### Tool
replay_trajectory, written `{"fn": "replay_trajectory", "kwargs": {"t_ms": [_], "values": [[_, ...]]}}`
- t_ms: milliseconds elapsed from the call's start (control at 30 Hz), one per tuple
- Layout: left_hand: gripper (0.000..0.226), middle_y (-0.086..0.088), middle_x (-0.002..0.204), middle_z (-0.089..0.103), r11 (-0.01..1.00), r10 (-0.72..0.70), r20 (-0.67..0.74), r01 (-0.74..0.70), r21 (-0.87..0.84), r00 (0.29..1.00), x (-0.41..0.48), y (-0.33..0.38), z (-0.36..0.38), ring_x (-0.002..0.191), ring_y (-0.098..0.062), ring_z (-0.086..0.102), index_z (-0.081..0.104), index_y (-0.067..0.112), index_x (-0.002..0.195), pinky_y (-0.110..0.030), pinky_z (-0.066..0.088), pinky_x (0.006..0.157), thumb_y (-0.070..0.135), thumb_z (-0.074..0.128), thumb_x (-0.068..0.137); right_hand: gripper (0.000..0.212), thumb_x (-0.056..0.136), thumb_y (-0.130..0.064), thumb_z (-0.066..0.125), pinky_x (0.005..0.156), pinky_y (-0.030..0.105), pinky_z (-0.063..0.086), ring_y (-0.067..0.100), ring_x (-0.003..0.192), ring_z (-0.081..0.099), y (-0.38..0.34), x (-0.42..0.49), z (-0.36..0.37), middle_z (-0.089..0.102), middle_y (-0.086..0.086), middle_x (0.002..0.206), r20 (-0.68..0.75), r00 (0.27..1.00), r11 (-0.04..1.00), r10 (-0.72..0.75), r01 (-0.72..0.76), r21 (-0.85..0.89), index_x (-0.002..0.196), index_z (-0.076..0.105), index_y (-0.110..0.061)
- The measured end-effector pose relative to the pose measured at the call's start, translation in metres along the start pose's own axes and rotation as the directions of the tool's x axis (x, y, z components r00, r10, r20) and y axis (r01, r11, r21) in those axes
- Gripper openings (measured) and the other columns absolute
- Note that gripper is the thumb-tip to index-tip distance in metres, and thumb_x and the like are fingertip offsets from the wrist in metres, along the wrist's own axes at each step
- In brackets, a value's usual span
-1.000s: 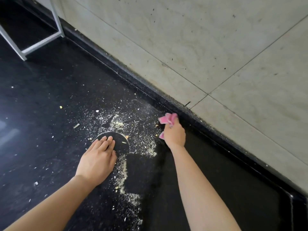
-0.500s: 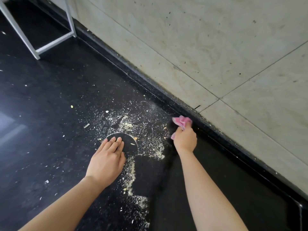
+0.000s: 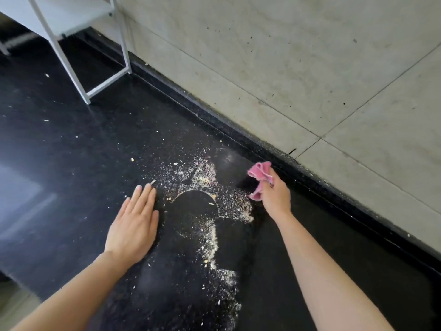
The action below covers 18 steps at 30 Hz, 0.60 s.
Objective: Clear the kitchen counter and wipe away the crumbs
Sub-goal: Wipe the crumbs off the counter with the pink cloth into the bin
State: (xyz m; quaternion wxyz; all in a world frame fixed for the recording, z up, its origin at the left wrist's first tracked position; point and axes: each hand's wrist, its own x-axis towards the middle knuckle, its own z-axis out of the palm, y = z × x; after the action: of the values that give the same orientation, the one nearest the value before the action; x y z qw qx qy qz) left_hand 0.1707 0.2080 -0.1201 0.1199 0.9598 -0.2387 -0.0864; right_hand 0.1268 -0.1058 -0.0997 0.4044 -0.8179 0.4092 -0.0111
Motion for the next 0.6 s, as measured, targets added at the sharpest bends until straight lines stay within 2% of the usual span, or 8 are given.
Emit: {"fn": "replay_trajectory", "kwargs": {"t_ms": [67,133,233,300,400,467,533,600], "values": [[0.056,-0.008,0.157,0.013,0.990,-0.137,0.003,0.137,-0.045,0.991,0.000,-0.033,-0.008,0.146,-0.021,0.004,0.019,0.003,0.147,-0.039,0.011,0.119,0.030,0.024,0.099,0.055,0.095,-0.014,0.042,0.048,0.018,0.040,0.002,0.052,0.064,0.027,-0.012,-0.028,0.068,-0.012,0.072,-0.100,0.981,0.985,0.165,-0.170,-0.040,0.142,0.035,-0.041],[0.056,-0.011,0.157,0.014,0.974,-0.220,0.011,0.220,-0.050,0.976,0.003,-0.060,-0.015,0.146,-0.025,0.006,0.019,0.001,0.147,-0.041,0.011,0.118,0.027,0.030,0.098,0.065,0.085,0.000,0.042,0.051,0.019,0.041,0.009,0.062,0.065,0.041,-0.024,-0.038,0.069,-0.005,0.084,-0.118,0.952,0.952,0.281,-0.292,-0.091,0.138,0.037,-0.038],[0.057,-0.010,0.158,0.009,0.967,-0.250,0.043,0.252,-0.029,0.967,0.009,-0.094,-0.018,0.146,-0.024,0.003,0.015,0.002,0.148,-0.039,0.007,0.118,0.029,0.027,0.099,0.073,0.082,0.002,0.040,0.071,0.032,0.044,0.030,0.089,0.063,0.033,-0.038,-0.013,0.065,0.015,0.101,-0.119,0.930,0.909,0.347,-0.365,-0.201,0.145,0.026,-0.034],[0.059,-0.008,0.159,0.005,0.973,-0.228,0.072,0.230,-0.020,0.971,0.011,-0.106,-0.017,0.146,-0.022,0.000,0.012,0.004,0.149,-0.037,0.005,0.118,0.032,0.024,0.099,0.070,0.087,-0.003,0.042,0.075,0.036,0.042,0.035,0.100,0.057,0.017,-0.045,0.015,0.057,0.019,0.114,-0.142,0.941,0.894,0.307,-0.336,-0.294,0.148,0.020,-0.030],[0.060,-0.007,0.159,0.001,0.985,-0.170,0.091,0.172,-0.020,0.981,0.013,-0.119,-0.017,0.146,-0.021,-0.004,0.009,0.005,0.149,-0.036,0.003,0.118,0.035,0.022,0.099,0.065,0.091,-0.006,0.042,0.067,0.034,0.037,0.031,0.088,0.055,-0.022,-0.061,0.062,0.053,0.016,0.113,-0.143,0.959,0.885,0.243,-0.280,-0.373,0.146,0.020,-0.032],[0.060,-0.009,0.159,0.002,0.988,-0.153,0.088,0.156,-0.024,0.984,0.013,-0.119,-0.016,0.146,-0.023,-0.004,0.009,0.004,0.149,-0.037,0.003,0.118,0.034,0.022,0.099,0.067,0.092,-0.007,0.042,0.066,0.033,0.038,0.030,0.089,0.057,-0.043,-0.072,0.087,0.052,0.013,0.114,-0.078,0.981,0.894,0.176,-0.193,-0.404,0.147,0.017,-0.037],[0.060,-0.011,0.159,0.002,0.990,-0.139,0.091,0.141,-0.018,0.986,0.013,-0.121,-0.016,0.146,-0.025,-0.003,0.009,0.002,0.149,-0.037,0.003,0.118,0.033,0.022,0.099,0.066,0.093,-0.006,0.041,0.069,0.034,0.047,0.027,0.088,0.063,-0.066,-0.081,0.111,0.054,0.012,0.115,0.056,0.989,0.940,0.134,-0.109,-0.324,0.147,0.019,-0.039],[0.060,-0.013,0.158,0.002,0.991,-0.131,0.097,0.134,-0.020,0.987,0.012,-0.123,-0.016,0.146,-0.026,-0.003,0.008,0.001,0.148,-0.038,0.003,0.119,0.033,0.022,0.099,0.062,0.095,-0.005,0.038,0.065,0.028,0.053,0.012,0.072,0.067,-0.086,-0.092,0.129,0.059,0.010,0.121,0.200,0.972,0.990,0.123,-0.107,-0.089,0.145,0.028,-0.041]]}}
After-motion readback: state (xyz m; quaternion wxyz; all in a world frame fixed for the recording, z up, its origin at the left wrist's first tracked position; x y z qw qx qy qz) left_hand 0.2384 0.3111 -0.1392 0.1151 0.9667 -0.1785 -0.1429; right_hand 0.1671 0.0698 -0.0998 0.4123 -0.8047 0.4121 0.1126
